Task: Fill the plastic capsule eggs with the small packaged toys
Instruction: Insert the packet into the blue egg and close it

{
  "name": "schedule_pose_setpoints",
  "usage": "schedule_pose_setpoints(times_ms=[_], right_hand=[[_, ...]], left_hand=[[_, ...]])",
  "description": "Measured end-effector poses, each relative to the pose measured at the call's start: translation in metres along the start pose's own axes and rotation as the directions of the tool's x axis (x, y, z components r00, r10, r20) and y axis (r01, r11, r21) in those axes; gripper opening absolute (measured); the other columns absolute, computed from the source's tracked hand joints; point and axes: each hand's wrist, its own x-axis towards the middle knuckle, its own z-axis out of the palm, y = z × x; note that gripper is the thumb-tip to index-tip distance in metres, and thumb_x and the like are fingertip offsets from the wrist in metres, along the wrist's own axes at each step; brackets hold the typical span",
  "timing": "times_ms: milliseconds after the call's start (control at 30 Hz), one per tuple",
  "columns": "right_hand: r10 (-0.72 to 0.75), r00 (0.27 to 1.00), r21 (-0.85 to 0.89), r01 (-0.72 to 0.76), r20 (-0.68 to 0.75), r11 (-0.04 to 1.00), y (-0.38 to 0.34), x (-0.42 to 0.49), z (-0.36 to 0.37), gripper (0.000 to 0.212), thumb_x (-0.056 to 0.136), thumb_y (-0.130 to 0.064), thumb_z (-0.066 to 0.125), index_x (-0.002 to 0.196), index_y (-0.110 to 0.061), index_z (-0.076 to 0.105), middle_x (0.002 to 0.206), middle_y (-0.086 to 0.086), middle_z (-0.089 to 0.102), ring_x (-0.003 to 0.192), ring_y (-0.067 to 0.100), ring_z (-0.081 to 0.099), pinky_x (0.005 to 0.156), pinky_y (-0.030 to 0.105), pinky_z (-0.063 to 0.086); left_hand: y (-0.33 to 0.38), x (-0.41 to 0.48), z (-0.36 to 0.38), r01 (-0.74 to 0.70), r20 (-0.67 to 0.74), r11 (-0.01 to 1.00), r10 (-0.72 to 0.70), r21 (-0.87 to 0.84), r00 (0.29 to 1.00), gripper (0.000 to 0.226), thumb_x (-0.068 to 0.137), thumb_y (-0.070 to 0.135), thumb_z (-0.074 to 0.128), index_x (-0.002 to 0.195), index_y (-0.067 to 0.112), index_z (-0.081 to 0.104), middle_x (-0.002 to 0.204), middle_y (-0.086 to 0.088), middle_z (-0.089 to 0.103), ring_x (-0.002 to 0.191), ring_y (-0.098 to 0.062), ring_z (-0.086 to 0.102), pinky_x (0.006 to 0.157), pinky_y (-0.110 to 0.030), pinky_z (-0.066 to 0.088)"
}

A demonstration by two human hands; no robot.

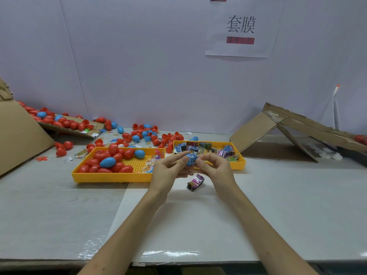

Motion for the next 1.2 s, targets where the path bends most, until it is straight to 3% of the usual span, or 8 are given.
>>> schedule_pose_setpoints(times_ms=[100, 200, 400, 600, 800, 1000, 1100, 1200], right_hand=[[0.002, 1.0, 0.041, -0.003, 0.015, 0.999, 0.0008, 0.0012, -0.0014, 0.003, 0.092, -0.007, 0.068, 0.092, -0.005, 0.07, 0.108, 0.021, 0.071, 0.098, 0.036, 0.072, 0.088, 0.047, 0.06], [0.004, 0.999, 0.079, -0.006, 0.033, 0.997, 0.0008, 0.0019, -0.0026, 0.003, 0.093, -0.005, 0.066, 0.092, -0.003, 0.069, 0.11, 0.023, 0.069, 0.1, 0.037, 0.071, 0.087, 0.046, 0.059], [-0.011, 0.998, 0.127, 0.004, 0.058, 0.992, -0.0012, 0.0007, -0.0014, 0.004, 0.093, -0.001, 0.064, 0.091, -0.003, 0.067, 0.112, 0.025, 0.068, 0.103, 0.038, 0.07, 0.086, 0.045, 0.061], [-0.015, 0.997, 0.132, 0.005, 0.075, 0.991, -0.0025, -0.0003, -0.0014, 0.002, 0.093, -0.002, 0.064, 0.091, -0.001, 0.065, 0.113, 0.025, 0.069, 0.105, 0.037, 0.069, 0.086, 0.045, 0.06], [-0.024, 0.997, 0.165, 0.011, 0.079, 0.986, -0.0016, 0.0004, -0.0003, 0.011, 0.091, -0.004, 0.067, 0.084, -0.012, 0.07, 0.109, 0.02, 0.071, 0.102, 0.036, 0.07, 0.085, 0.044, 0.06], [-0.034, 0.999, 0.138, 0.03, 0.029, 0.99, 0.0017, 0.0022, -0.0014, 0.006, 0.09, -0.007, 0.071, 0.088, -0.013, 0.071, 0.099, 0.01, 0.071, 0.098, 0.032, 0.071, 0.08, 0.042, 0.06], [-0.048, 0.999, 0.108, 0.046, 0.018, 0.993, 0.0031, 0.0032, -0.0027, 0.011, 0.091, -0.007, 0.071, 0.099, -0.014, 0.071, 0.104, 0.014, 0.072, 0.103, 0.033, 0.07, 0.083, 0.046, 0.061], [-0.055, 0.998, 0.128, 0.049, 0.044, 0.991, 0.0024, 0.0023, -0.002, 0.019, 0.091, -0.002, 0.069, 0.105, -0.015, 0.072, 0.105, 0.011, 0.073, 0.103, 0.03, 0.071, 0.079, 0.04, 0.061]], left_hand=[[0.0022, -0.0008, 0.0008, 0.052, 0.027, 0.997, -0.051, -0.054, 0.998, 0.034, 0.081, 0.033, 0.072, 0.115, 0.026, 0.071, 0.085, -0.01, 0.078, 0.077, -0.024, 0.077, 0.065, -0.023, 0.059], [0.004, -0.002, 0.0015, 0.085, 0.053, 0.993, -0.081, -0.086, 0.995, 0.047, 0.077, 0.036, 0.072, 0.12, 0.017, 0.071, 0.09, -0.011, 0.079, 0.084, -0.025, 0.077, 0.067, -0.023, 0.059], [0.0073, -0.004, 0.0001, 0.142, 0.102, 0.978, -0.128, -0.151, 0.987, 0.038, 0.077, 0.029, 0.073, 0.114, 0.021, 0.073, 0.102, -0.009, 0.078, 0.094, -0.025, 0.076, 0.071, -0.023, 0.06], [0.0103, -0.0057, 0.0004, 0.145, 0.086, 0.977, -0.133, -0.159, 0.987, 0.035, 0.074, 0.029, 0.074, 0.109, 0.022, 0.075, 0.098, -0.011, 0.079, 0.091, -0.025, 0.077, 0.069, -0.023, 0.06], [0.0099, -0.0048, -0.0004, 0.158, 0.077, 0.974, -0.147, -0.16, 0.986, 0.042, 0.072, 0.03, 0.075, 0.112, 0.018, 0.075, 0.096, -0.012, 0.079, 0.089, -0.024, 0.077, 0.066, -0.023, 0.06], [0.0059, -0.0041, 0.0008, 0.186, 0.08, 0.979, -0.179, -0.089, 0.981, 0.038, 0.081, 0.042, 0.067, 0.11, 0.018, 0.072, 0.095, -0.007, 0.079, 0.09, -0.021, 0.076, 0.069, -0.022, 0.059], [0.0056, -0.0036, -0.0005, 0.232, 0.113, 0.962, -0.217, -0.147, 0.97, 0.033, 0.086, 0.039, 0.064, 0.113, 0.019, 0.068, 0.101, -0.007, 0.078, 0.096, -0.02, 0.075, 0.072, -0.022, 0.058], [0.0067, -0.0032, -0.0034, 0.274, 0.162, 0.938, -0.242, -0.211, 0.956, 0.031, 0.099, 0.032, 0.058, 0.124, 0.016, 0.064, 0.103, -0.014, 0.076, 0.094, -0.023, 0.075, 0.075, -0.025, 0.059]])
